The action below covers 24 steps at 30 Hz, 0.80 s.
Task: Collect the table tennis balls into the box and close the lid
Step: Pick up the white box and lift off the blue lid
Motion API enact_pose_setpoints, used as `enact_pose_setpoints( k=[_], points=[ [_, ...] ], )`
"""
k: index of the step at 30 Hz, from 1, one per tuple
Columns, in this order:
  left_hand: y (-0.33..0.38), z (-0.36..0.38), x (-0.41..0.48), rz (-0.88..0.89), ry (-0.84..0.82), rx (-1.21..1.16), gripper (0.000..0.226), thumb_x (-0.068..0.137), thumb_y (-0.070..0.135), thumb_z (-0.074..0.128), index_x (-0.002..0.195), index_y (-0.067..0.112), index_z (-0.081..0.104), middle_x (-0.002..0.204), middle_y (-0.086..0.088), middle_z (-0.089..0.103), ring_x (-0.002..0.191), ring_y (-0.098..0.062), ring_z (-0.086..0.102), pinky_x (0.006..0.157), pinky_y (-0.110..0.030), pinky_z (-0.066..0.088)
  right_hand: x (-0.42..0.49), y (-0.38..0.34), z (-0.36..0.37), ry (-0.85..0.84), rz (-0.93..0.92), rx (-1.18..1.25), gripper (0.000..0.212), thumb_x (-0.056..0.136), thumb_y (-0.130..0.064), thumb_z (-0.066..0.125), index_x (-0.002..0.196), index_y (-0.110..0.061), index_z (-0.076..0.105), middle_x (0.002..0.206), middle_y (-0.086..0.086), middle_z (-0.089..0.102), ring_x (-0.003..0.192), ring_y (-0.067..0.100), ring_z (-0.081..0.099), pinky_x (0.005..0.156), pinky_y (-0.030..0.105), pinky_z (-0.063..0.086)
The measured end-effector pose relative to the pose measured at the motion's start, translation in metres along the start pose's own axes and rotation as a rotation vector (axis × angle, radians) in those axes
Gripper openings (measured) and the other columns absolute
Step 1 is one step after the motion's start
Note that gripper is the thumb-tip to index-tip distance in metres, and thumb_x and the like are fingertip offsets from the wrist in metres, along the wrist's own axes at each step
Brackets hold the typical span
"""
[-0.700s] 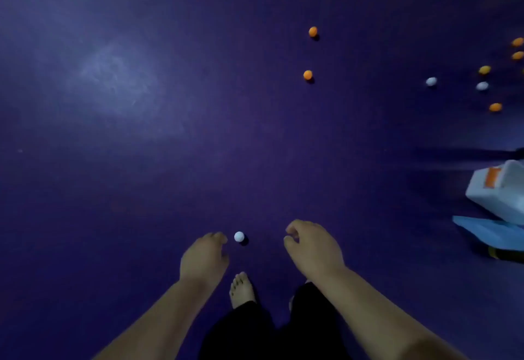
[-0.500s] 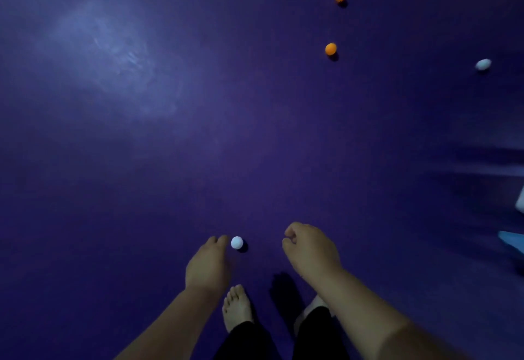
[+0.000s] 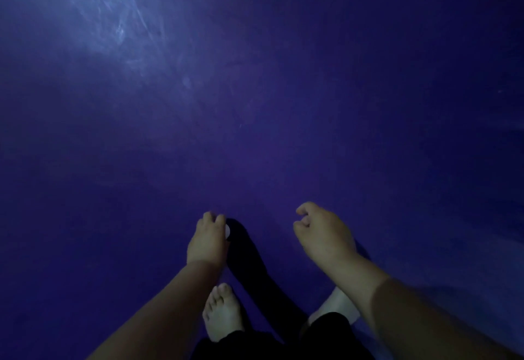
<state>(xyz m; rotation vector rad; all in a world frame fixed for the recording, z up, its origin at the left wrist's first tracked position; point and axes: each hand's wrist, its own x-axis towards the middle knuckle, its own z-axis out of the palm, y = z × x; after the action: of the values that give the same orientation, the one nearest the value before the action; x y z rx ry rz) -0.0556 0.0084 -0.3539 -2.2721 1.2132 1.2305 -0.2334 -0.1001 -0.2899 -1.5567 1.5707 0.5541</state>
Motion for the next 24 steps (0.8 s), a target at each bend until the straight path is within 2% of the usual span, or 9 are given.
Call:
enact_pose_setpoints(
  k=[2, 4, 7, 10, 14, 18, 21, 24],
  points=[
    [0.003, -0.002, 0.0, 0.016, 0.001, 0.018, 0.023, 0.094, 0.015, 0.047, 0.116, 0.008, 0.051, 0.119, -0.009, 0.049, 0.109, -0.024, 0.044, 0.079, -0.033, 0.045, 0.001, 0.008, -0.008, 0.001, 0.019, 0.007, 0.034, 0.093, -0.028, 0.046, 0.126, -0.022, 0.053, 0.114, -0.003, 0.063, 0.107, 0.019, 0.057, 0.081, 0.029, 0.046],
    [0.013, -0.012, -0.007, 0.056, 0.008, 0.02, 0.024, 0.093, 0.019, 0.048, 0.114, 0.009, 0.051, 0.116, -0.008, 0.052, 0.107, -0.024, 0.045, 0.079, -0.034, 0.043, -0.001, 0.014, -0.023, 0.001, 0.046, 0.017, 0.034, 0.093, -0.029, 0.046, 0.126, -0.022, 0.053, 0.115, -0.003, 0.063, 0.108, 0.02, 0.057, 0.083, 0.03, 0.047],
    [0.046, -0.04, -0.032, 0.143, 0.013, -0.013, 0.023, 0.09, 0.026, 0.052, 0.109, 0.014, 0.05, 0.108, -0.002, 0.054, 0.1, -0.021, 0.049, 0.069, -0.032, 0.042, -0.015, 0.025, -0.057, 0.013, 0.09, 0.038, 0.035, 0.093, -0.029, 0.045, 0.126, -0.022, 0.053, 0.117, -0.003, 0.064, 0.108, 0.021, 0.058, 0.083, 0.03, 0.046],
    [0.088, -0.077, -0.063, 0.189, 0.014, -0.093, 0.014, 0.089, 0.024, 0.051, 0.099, 0.015, 0.049, 0.098, 0.001, 0.056, 0.087, -0.02, 0.053, 0.066, -0.034, 0.044, -0.04, 0.035, -0.103, 0.028, 0.136, 0.08, 0.035, 0.094, -0.029, 0.045, 0.127, -0.022, 0.052, 0.116, -0.003, 0.064, 0.105, 0.021, 0.059, 0.078, 0.028, 0.044],
    [0.158, -0.131, -0.109, 0.272, 0.026, -0.131, 0.02, 0.089, 0.026, 0.056, 0.106, 0.016, 0.053, 0.104, 0.001, 0.056, 0.09, -0.019, 0.053, 0.07, -0.036, 0.049, -0.088, 0.047, -0.178, 0.067, 0.186, 0.185, 0.033, 0.094, -0.029, 0.045, 0.125, -0.023, 0.053, 0.116, -0.003, 0.064, 0.103, 0.022, 0.059, 0.082, 0.03, 0.046],
    [0.243, -0.188, -0.162, 0.354, 0.089, -0.15, 0.035, 0.088, 0.026, 0.059, 0.122, 0.023, 0.054, 0.113, 0.005, 0.052, 0.091, -0.013, 0.054, 0.063, -0.024, 0.04, -0.143, 0.062, -0.258, 0.13, 0.212, 0.305, 0.031, 0.094, -0.029, 0.045, 0.123, -0.023, 0.053, 0.109, -0.003, 0.065, 0.094, 0.02, 0.061, 0.081, 0.035, 0.051],
    [0.307, -0.224, -0.196, 0.408, 0.091, -0.178, 0.036, 0.087, 0.03, 0.059, 0.123, 0.026, 0.053, 0.113, 0.007, 0.051, 0.085, -0.011, 0.053, 0.056, -0.02, 0.035, -0.178, 0.079, -0.316, 0.193, 0.217, 0.367, 0.029, 0.094, -0.029, 0.046, 0.121, -0.023, 0.054, 0.105, -0.005, 0.065, 0.087, 0.018, 0.063, 0.078, 0.036, 0.053],
    [0.364, -0.249, -0.222, 0.477, 0.081, -0.167, 0.038, 0.085, 0.033, 0.06, 0.122, 0.027, 0.055, 0.111, 0.007, 0.053, 0.088, -0.015, 0.057, 0.062, -0.024, 0.036, -0.204, 0.101, -0.365, 0.265, 0.251, 0.402, 0.025, 0.093, -0.029, 0.048, 0.115, -0.023, 0.057, 0.105, -0.005, 0.066, 0.088, 0.017, 0.062, 0.075, 0.033, 0.052]
  ],
)
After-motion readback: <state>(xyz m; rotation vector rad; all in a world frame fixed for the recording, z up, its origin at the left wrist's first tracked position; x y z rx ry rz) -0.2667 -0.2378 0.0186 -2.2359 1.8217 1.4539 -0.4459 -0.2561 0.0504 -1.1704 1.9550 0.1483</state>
